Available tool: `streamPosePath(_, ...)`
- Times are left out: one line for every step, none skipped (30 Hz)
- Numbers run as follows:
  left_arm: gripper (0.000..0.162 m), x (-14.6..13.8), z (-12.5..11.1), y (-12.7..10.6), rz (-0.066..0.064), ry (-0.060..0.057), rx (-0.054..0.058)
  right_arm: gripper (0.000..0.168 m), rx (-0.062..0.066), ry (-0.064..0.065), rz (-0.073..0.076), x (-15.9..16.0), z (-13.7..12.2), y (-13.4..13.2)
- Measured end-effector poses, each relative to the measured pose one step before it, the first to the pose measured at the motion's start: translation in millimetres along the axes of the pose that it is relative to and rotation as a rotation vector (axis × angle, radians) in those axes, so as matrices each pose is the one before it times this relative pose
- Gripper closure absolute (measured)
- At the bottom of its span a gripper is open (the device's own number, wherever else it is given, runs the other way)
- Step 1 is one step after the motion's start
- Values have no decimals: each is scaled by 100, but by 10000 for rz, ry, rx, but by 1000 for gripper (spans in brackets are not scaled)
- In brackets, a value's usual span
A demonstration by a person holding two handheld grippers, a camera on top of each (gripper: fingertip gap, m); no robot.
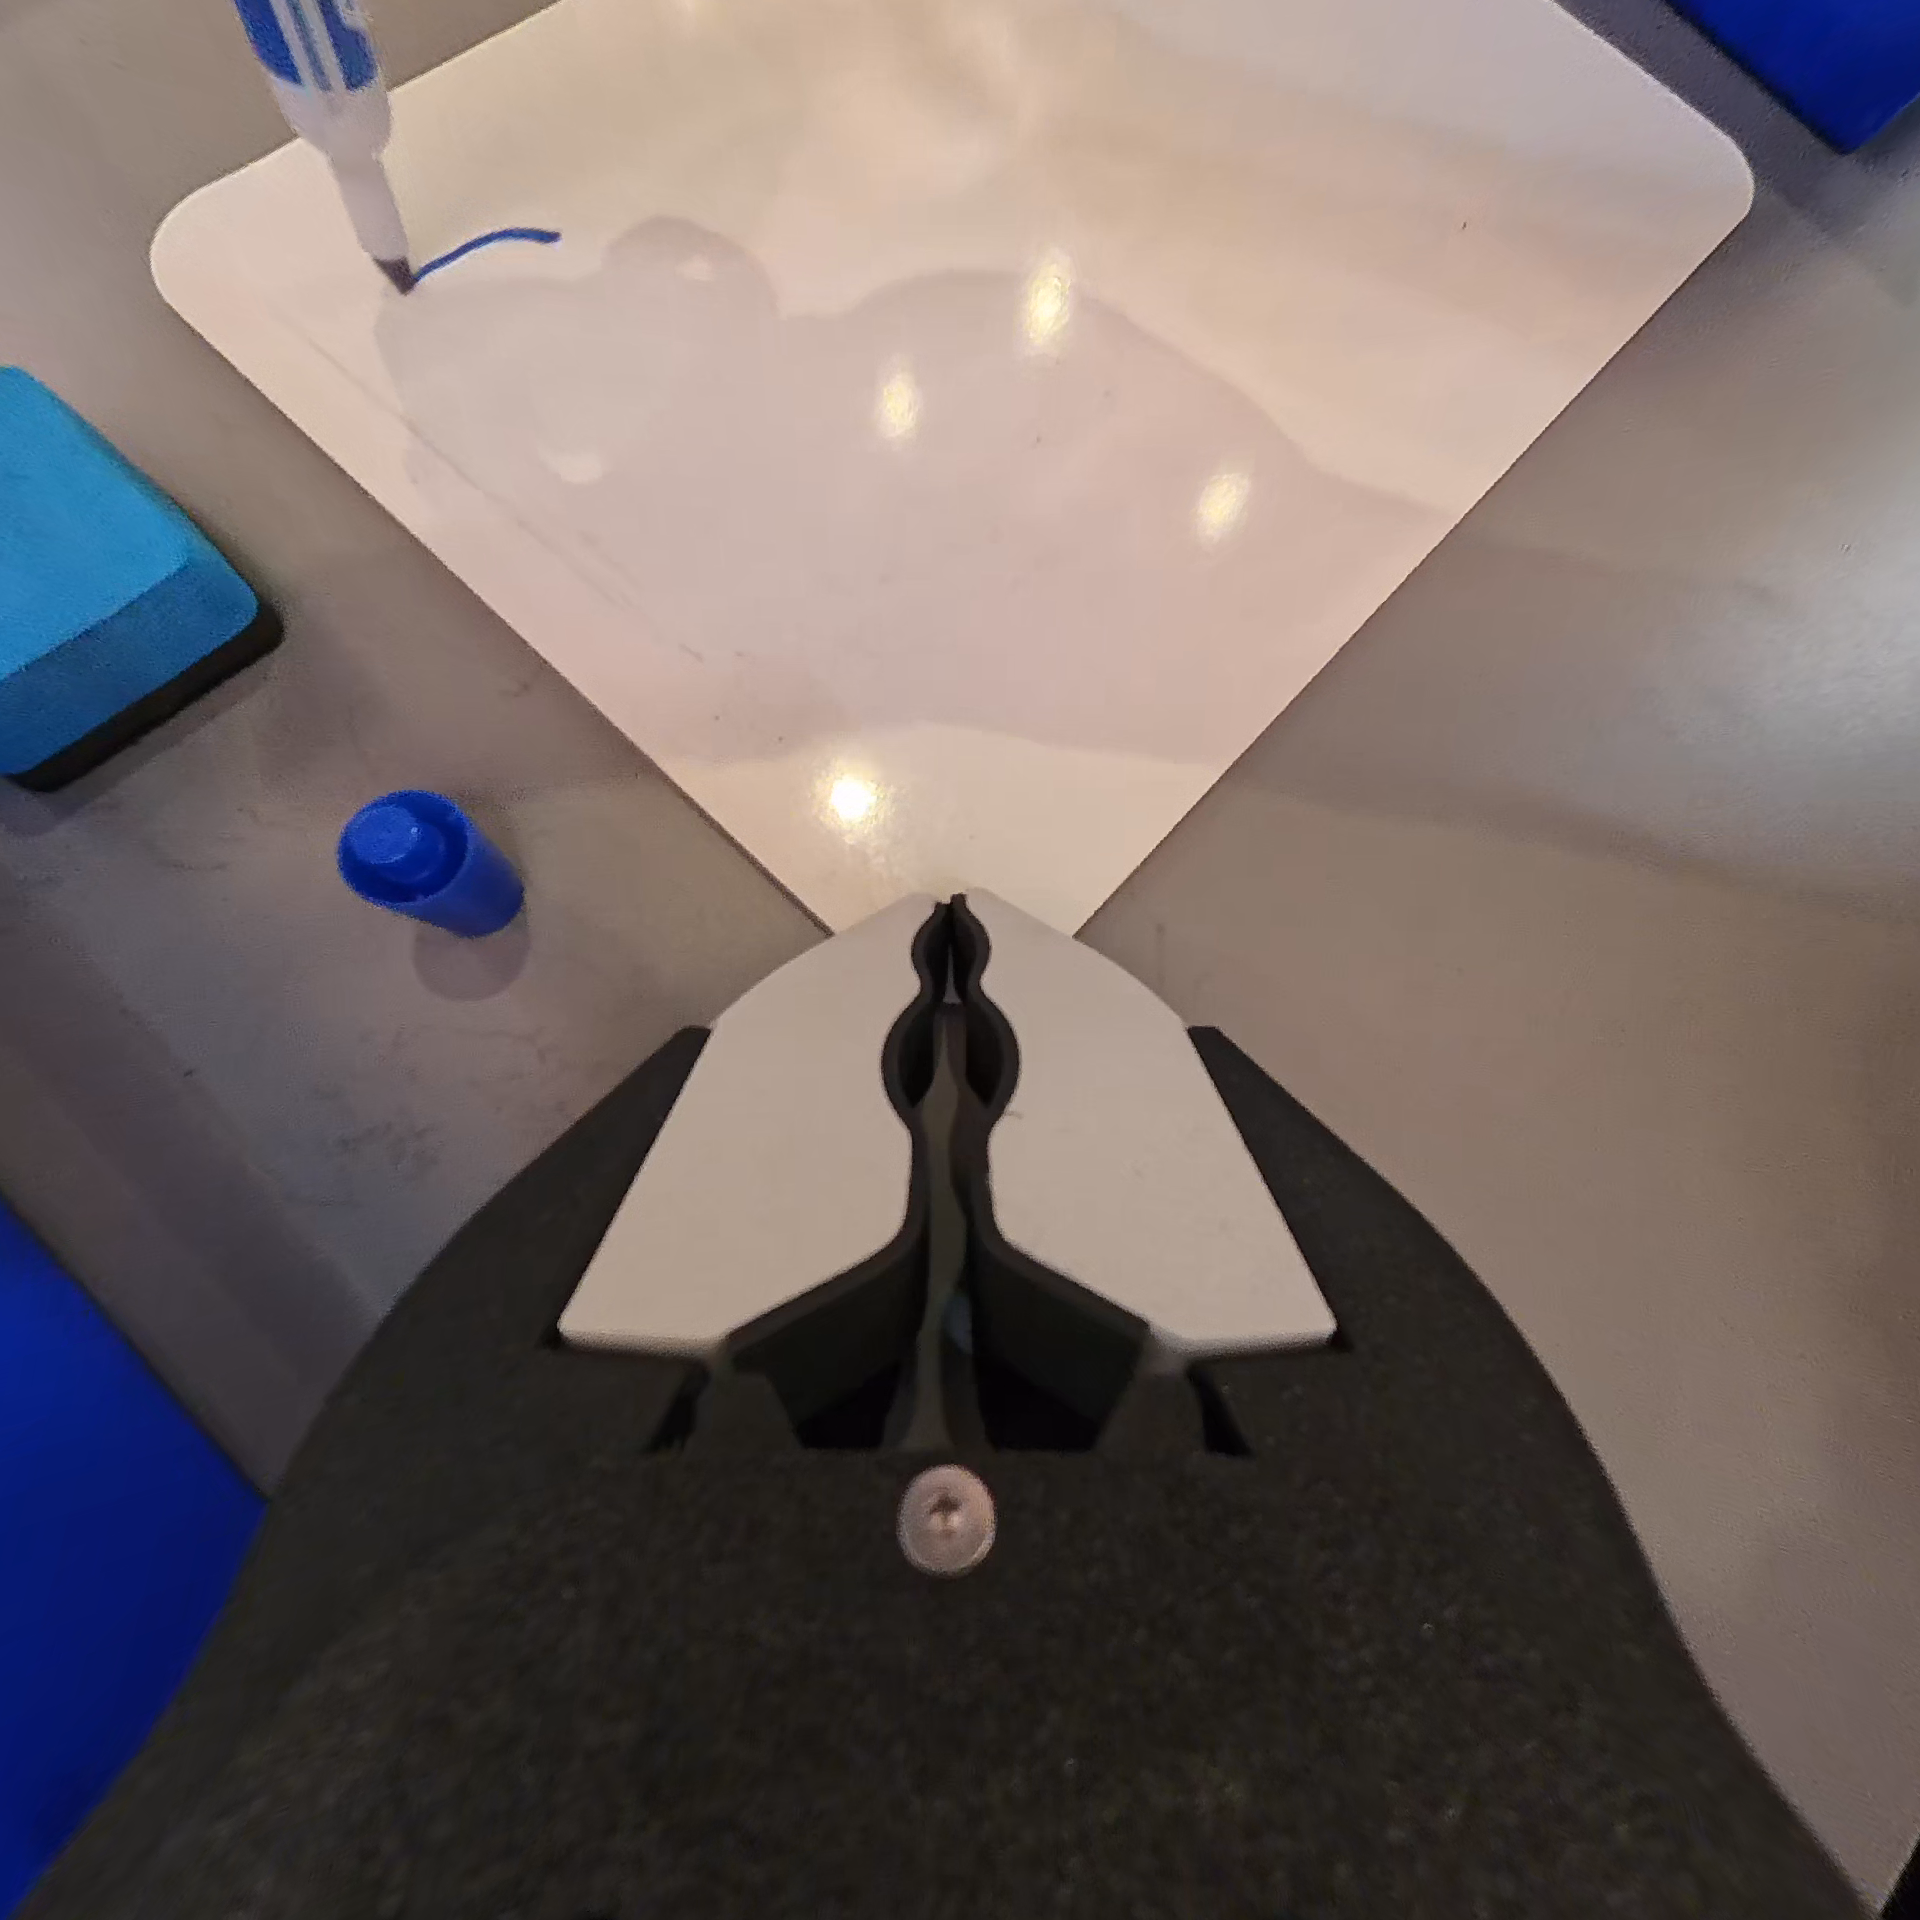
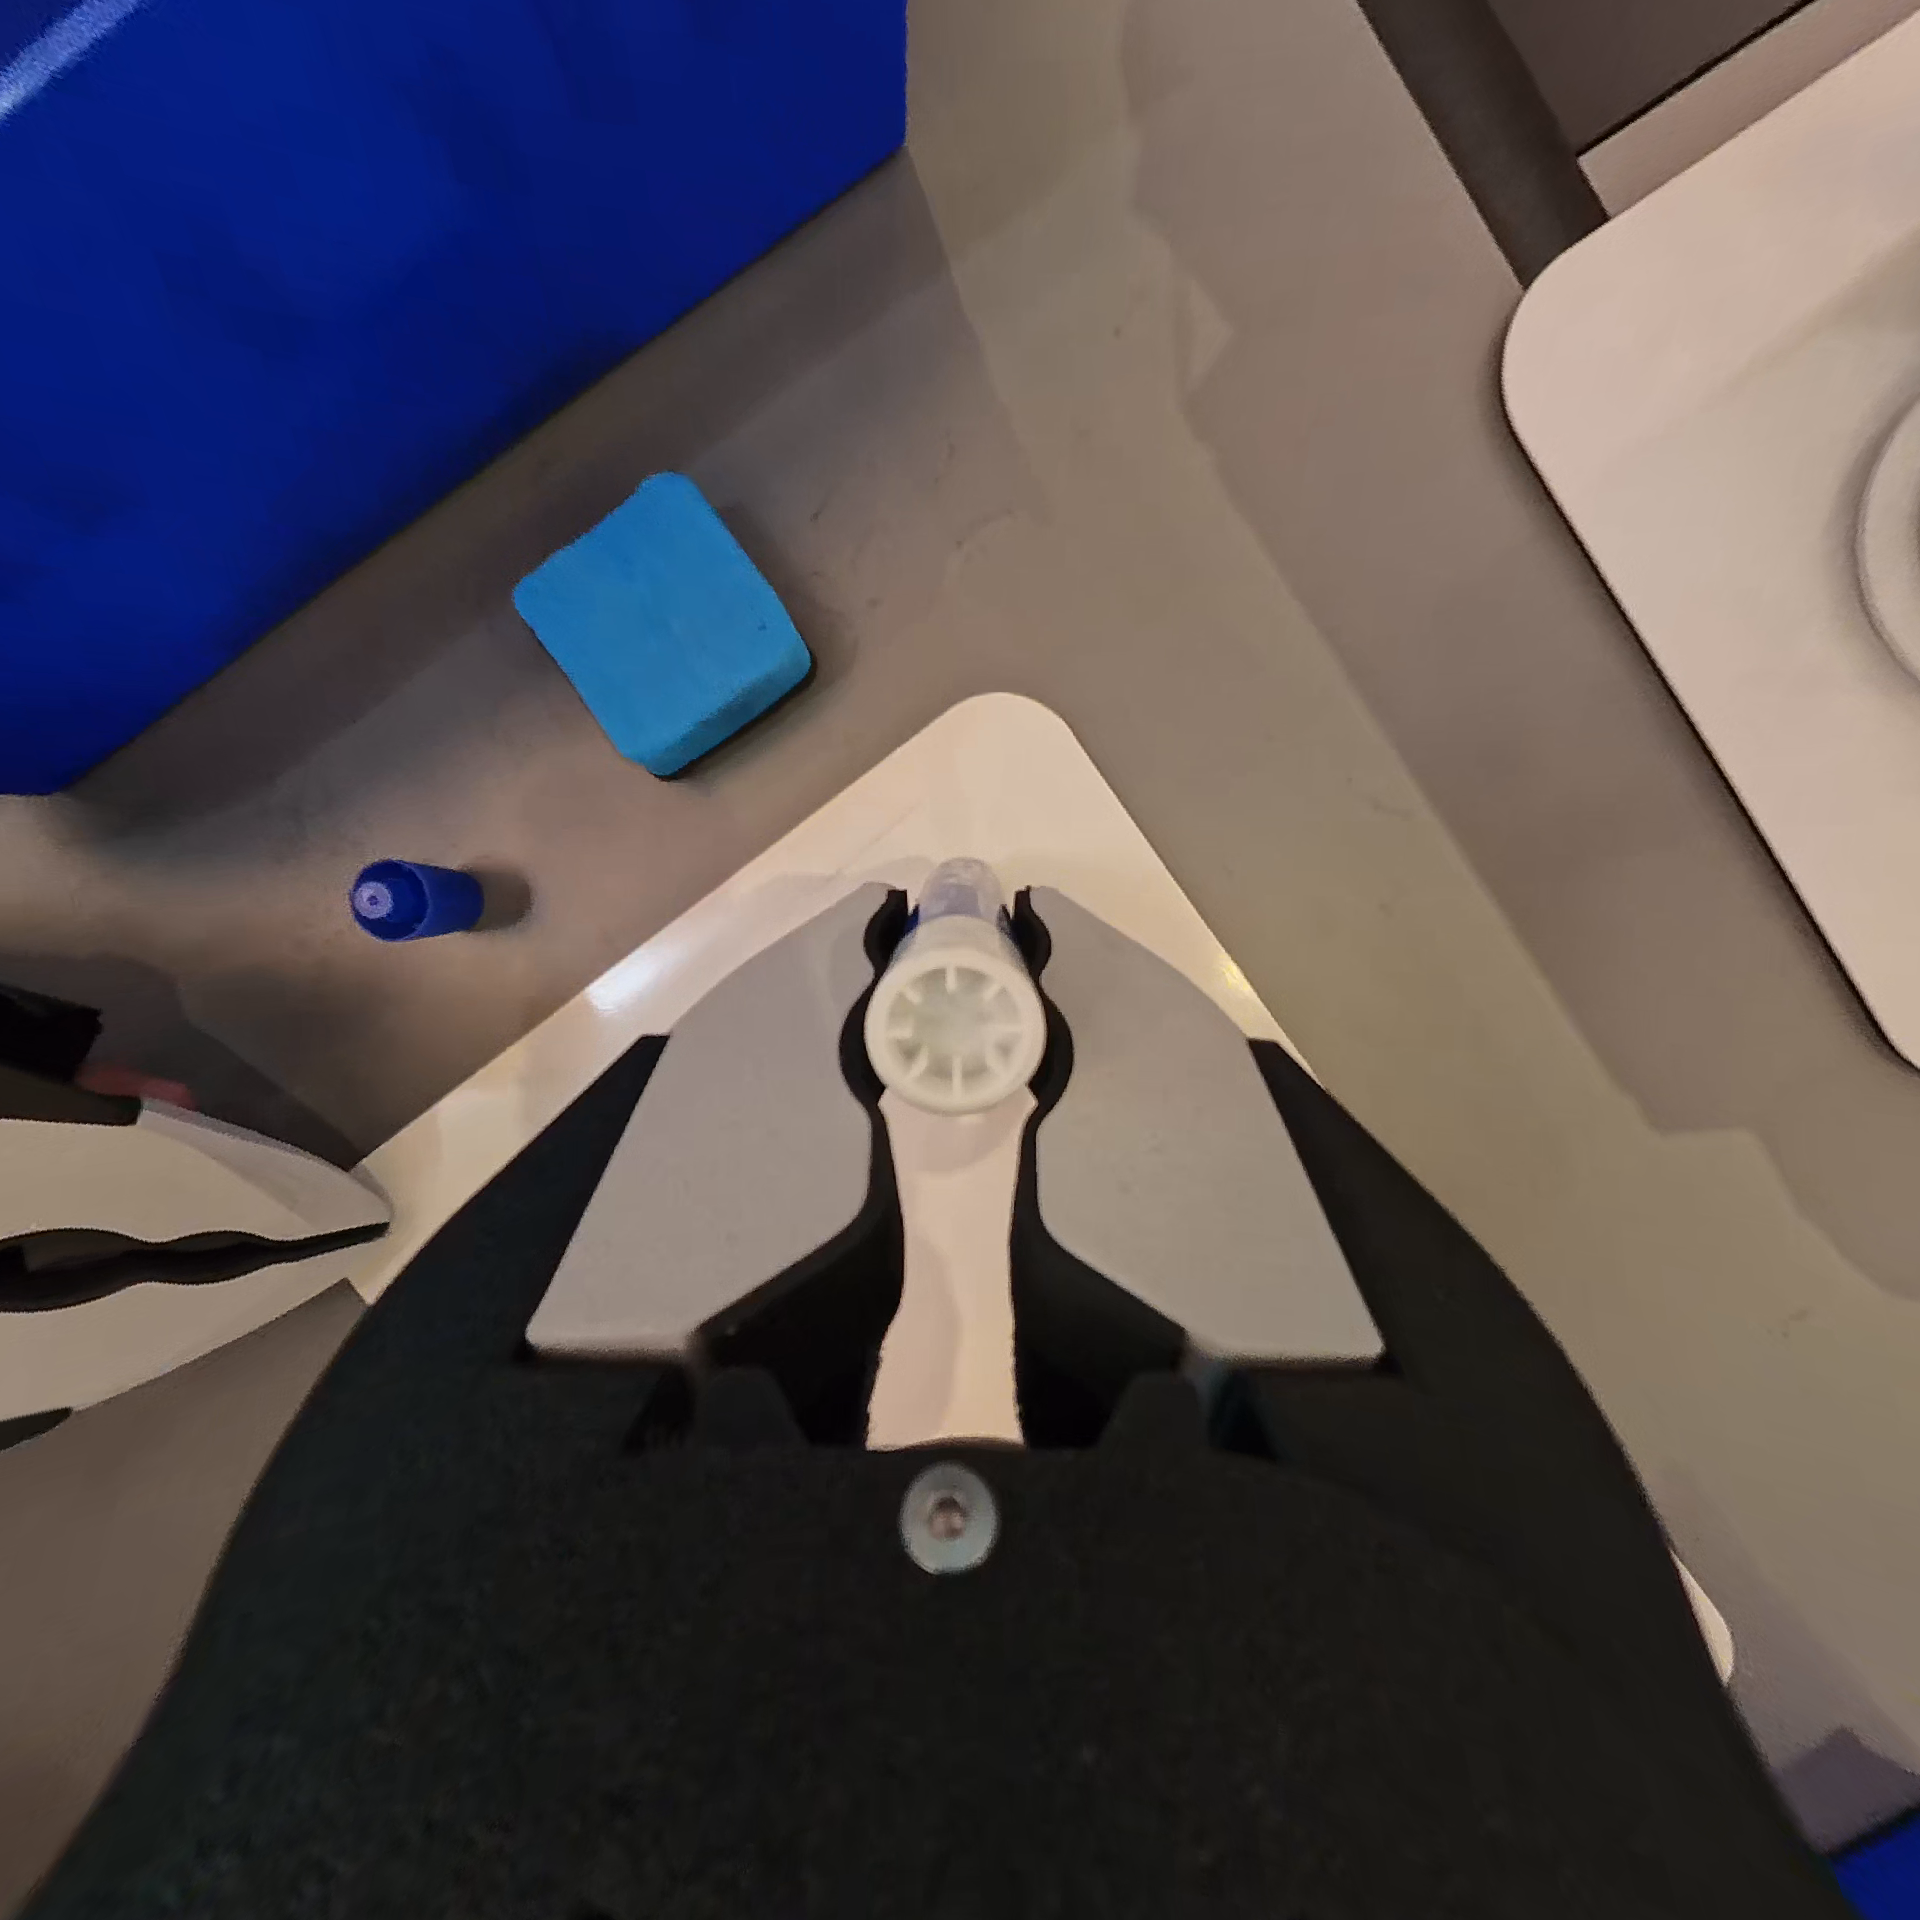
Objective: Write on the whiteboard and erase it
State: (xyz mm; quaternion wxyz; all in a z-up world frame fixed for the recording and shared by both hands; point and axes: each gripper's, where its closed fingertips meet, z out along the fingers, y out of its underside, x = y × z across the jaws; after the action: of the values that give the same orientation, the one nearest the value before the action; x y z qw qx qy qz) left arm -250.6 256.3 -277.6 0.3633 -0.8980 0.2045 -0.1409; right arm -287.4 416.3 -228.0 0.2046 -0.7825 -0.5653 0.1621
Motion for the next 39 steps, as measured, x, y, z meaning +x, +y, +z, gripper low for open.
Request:
streamPosePath(162, 5, -7, 4, -12, 11, 1, 148, -6, -25, -53, -224, 79, -125)
streamPosePath(162, -2, -7, 4, -9, 8, 1, 148, -13, -24, -55, -246, 66, -101)
streamPosePath(162, 1, -5, 4, -5, 5, -1, 148, -26, -17, -55, -236, 57, -86)
streamPosePath(162, 1, 2, -4, -7, 7, 0, 148, -24, -37, -56, -290, 54, -82)
streamPosePath(162, -7, -1, -3, -8, 8, 1, 148, -21, -38, -52, -293, 42, -61)
streamPosePath(162, 6, 1, -2, -3, 3, 2, 148, -23, -31, -57, -296, 34, -45)
streamPosePath(162, -6, -4, 2, -1, 1, 1, 148, -27, -64, -56, -353, 19, -20)
streamPosePath(162, 2, -3, 1, -6, 5, 1, 148, -20, -93, -37, -392, 22, -25)
streamPosePath(162, -2, 8, 1, -12, 10, 4, 148, -17, -42, -46, -339, 19, 6)
streamPosePath(162, 8, -7, 4, -14, 12, 1, 148, -44, 15, -80, -282, -7, 35)
streamPosePath(162, -5, -2, -2, -12, 7, 1, 148, -63, -14, -74, -321, -35, 61)
streamPosePath(162, -5, -4, 2, -3, 1, 0, 148, -56, -52, -55, -382, -25, 63)
streamPosePath(162, -1, -1, 3, 7, -8, 1, 148, -48, 2, -66, -319, -29, 72)
streamPosePath(162, -3, 4, -1, 11, -13, 2, 148, -57, 52, -78, -250, -37, 105)
streamPosePath(162, 2, -6, -3, 17, -17, 1, 148, -58, -5, -62, -302, -54, 109)
streamPosePath(162, -2, 6, -2, 16, -17, 0, 148, -41, -57, -23, -370, -58, 116)
streamPosePath(162, 0, -3, 6, 12, -14, 2, 148, -33, -3, -24, -273, -62, 128)
streamPosePath(162, -19, 10, -8, 7, -25, 2, 148, -36, 31, -40, -214, -73, 148)
streamPosePath(162, -17, 0, -1, 1, -13, 1, 148, -31, -22, -17, -274, -73, 168)
streamPosePath(162, -16, -3, 1, -5, -8, 1, 148, -24, -36, -4, -300, -80, 162)
streamPosePath(162, -29, 0, -5, -14, -13, 3, 148, -20, -5, -17, -267, -82, 170)
streamPosePath(162, -15, -5, 0, -16, 3, 1, 148, -20, 10, -22, -264, -74, 177)
streamPosePath(162, -24, 9, -1, -22, -2, 2, 148, -14, 7, -18, -269, -83, 174)
streamPosePath(162, -40, -1, -8, -28, -12, 4, 148, -12, -12, -17, -313, -88, 184)
streamPosePath(162, -49, -5, -6, -27, -11, 4, 148, -10, -15, -14, -322, -81, 172)
streamPosePath(162, -4, -1, -2, -15, 6, 1, 148, -5, -2, -22, -305, -86, 184)
streamPosePath(162, -14, -2, -2, -8, 2, 0, 148, -4, 5, -22, -306, -86, 184)
streamPosePath(162, -1, -1, 3, 6, -8, 1, 148, 0, -7, -9, -306, -95, 201)
streamPosePath(162, -6, 2, 2, 17, -23, 3, 148, 8, -2, -3, -293, -93, 198)
streamPosePath(162, -15, 4, 3, 24, -43, 3, 148, 6, -8, -4, -286, -102, 215)
streamPosePath(162, -13, 2, 6, 35, -35, 1, 148, 4, -16, -8, -291, -107, 226)
streamPosePath(162, 4, 6, 3, 31, -31, 1, 148, -3, -4, -8, -257, -111, 232)
streamPosePath(162, -6, 4, 1, 22, -26, 1, 148, -6, -15, -1, -245, -115, 239)
streamPosePath(162, -4, 0, 4, 18, -21, 1, 148, 0, -17, -1, -237, -114, 239)
streamPosePath(162, -7, 4, -3, 7, -8, 0, 148, -7, -2, -4, -205, -118, 246)
streamPosePath(162, -9, 0, -1, -3, -9, 1, 148, -15, -8, -8, -178, -126, 260)
streamPosePath(162, -3, 0, 0, 0, -3, 0, 148, -15, 3, -4, -140, -119, 246)
streamPosePath(162, 4, 11, 3, 2, -2, 1, 148, -7, 26, 3, -62, -118, 245)
streamPosePath(162, -3, -2, 4, 8, -9, 0, 148, 0, 20, 9, -23, -114, 236)
